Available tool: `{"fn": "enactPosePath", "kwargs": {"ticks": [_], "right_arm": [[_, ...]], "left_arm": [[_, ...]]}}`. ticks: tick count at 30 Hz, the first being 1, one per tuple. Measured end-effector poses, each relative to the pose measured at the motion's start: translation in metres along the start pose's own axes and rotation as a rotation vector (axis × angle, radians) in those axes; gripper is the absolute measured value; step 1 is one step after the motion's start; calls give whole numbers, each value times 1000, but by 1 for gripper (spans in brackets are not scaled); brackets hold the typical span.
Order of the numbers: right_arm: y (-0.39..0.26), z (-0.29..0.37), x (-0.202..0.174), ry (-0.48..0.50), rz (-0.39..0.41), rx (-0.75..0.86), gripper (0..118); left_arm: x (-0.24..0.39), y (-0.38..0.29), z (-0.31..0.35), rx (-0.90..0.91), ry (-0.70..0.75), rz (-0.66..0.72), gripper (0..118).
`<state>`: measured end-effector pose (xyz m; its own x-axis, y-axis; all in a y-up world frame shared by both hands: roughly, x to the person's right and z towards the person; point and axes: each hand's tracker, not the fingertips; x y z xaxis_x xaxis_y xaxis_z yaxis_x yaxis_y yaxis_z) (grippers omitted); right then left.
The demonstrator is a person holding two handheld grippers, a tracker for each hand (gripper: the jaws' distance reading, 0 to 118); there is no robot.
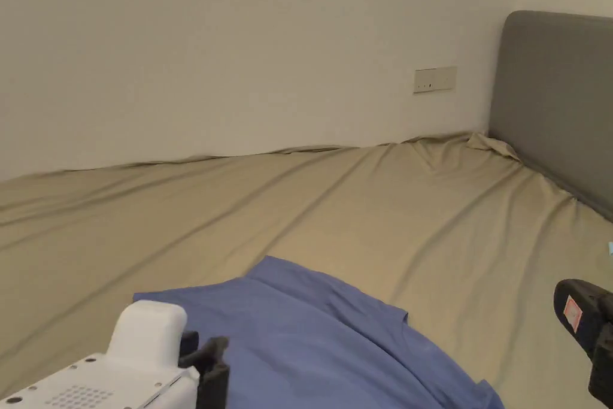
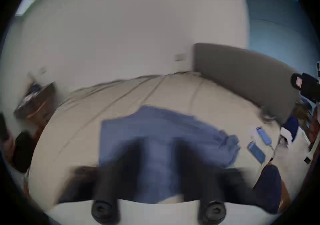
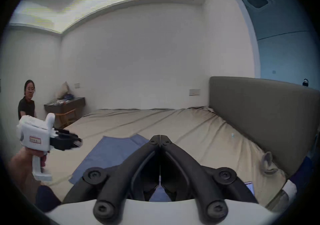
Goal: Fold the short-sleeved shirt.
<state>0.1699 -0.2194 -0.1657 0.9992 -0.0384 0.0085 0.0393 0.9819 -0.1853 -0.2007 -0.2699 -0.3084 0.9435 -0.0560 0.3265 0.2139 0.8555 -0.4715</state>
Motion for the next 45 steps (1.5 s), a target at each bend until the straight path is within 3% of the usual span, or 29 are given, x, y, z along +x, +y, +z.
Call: {"fn": "enactPosePath", "kwargs": {"ticks": [2,4,12,21,27,28,29,30,32,34,36,40,41,43,45], "right_arm": [[-10,-10,-16,45,17,-45,2],[-13,-18,-29,72,31,-76,2],[-1,-23,-51,96,73,-69,2],[-14,-39,-52,88,71,-114,2],[-31,-59,-46,69,88,-163,2],[-35,-64,-44,64,93,-175,2],[-39,-70,-42,57,102,-187,2],[-43,-75,-40,51,110,-200,2],[-52,-90,-36,23,129,-235,2],[-60,-105,-32,1,129,-279,2],[-70,-119,-27,-6,112,-317,2],[-86,-143,-23,-14,116,-382,2],[-90,-149,-22,-13,120,-396,2],[-97,-156,-21,-14,125,-418,2],[-103,-162,-20,-2,125,-434,2]], "left_arm": [[-7,-22,24,-93,30,157,0],[-24,-39,27,-124,-57,262,0],[-70,-52,13,-120,4,335,0],[-74,-52,-13,-113,17,335,0],[-108,-8,-122,-123,114,201,0],[-124,0,-157,-131,115,238,15],[-140,8,-195,-153,115,268,82],[-153,14,-225,-190,104,286,118],[-176,15,-299,-392,95,270,118],[-191,20,-360,-407,243,238,118],[-201,16,-410,-452,291,213,118],[-202,9,-439,-490,417,190,118],[-225,-8,-484,-515,402,188,118],[-228,-21,-503,-566,452,237,118],[-239,-28,-495,-470,403,301,118]]}}
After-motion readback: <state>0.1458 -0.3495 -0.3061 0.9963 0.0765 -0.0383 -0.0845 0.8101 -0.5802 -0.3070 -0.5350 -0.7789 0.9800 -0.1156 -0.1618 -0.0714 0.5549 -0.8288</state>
